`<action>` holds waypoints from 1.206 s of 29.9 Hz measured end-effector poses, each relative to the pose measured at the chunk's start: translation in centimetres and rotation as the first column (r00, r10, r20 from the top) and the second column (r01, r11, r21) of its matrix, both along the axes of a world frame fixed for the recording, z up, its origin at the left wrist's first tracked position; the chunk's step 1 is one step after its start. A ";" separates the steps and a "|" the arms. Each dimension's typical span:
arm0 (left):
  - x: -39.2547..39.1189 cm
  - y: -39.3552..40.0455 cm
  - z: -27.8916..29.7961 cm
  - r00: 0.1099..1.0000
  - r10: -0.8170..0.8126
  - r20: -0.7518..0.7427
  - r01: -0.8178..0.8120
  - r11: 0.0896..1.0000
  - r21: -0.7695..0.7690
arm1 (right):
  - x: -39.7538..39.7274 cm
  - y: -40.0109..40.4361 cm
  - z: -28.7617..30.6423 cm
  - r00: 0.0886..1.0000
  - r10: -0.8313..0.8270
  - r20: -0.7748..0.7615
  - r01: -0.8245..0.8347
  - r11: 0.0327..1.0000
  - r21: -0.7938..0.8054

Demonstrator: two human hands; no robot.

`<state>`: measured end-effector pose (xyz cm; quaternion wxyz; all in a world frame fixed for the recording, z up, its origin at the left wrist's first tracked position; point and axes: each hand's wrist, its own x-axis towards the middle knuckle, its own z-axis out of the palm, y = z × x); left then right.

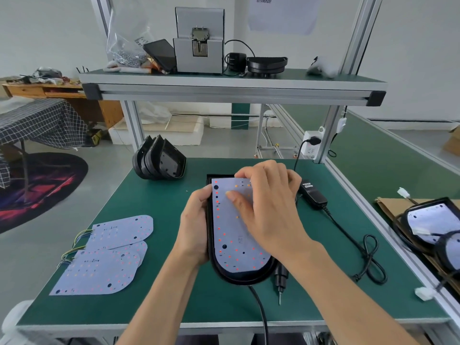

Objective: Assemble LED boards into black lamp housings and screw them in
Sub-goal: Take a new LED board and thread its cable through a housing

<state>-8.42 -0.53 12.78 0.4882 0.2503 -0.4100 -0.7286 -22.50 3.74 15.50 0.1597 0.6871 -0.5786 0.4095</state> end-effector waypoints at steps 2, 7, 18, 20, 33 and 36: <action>0.0 0.0 -0.2 0.998 0.062 -0.012 -0.061 0.998 0.027 | -0.2 0.1 0.0 0.998 -0.006 -0.058 0.007 1.000 0.025; 0.1 0.1 -0.2 0.993 0.113 -0.016 -0.112 0.992 0.060 | -0.5 1.0 -1.1 0.976 0.152 0.157 -0.176 0.972 0.154; -0.1 1.4 -0.8 0.995 -0.087 0.041 0.086 0.996 0.021 | -1.1 2.2 -0.9 0.628 0.163 0.761 -0.381 0.917 0.118; -0.4 1.7 -1.2 0.992 -0.031 0.118 0.038 0.997 -0.063 | -1.1 2.5 -0.7 0.586 0.190 0.788 -0.413 0.907 0.088; -0.1 2.2 -1.2 0.991 0.008 0.133 0.005 0.995 -0.101 | -1.4 3.8 -0.7 0.653 0.166 0.739 -0.411 0.897 0.161; 0.9 1.6 -0.7 1.000 0.002 0.022 0.000 0.994 -0.107 | -1.7 3.5 -0.5 0.679 0.133 0.722 -0.383 0.903 0.193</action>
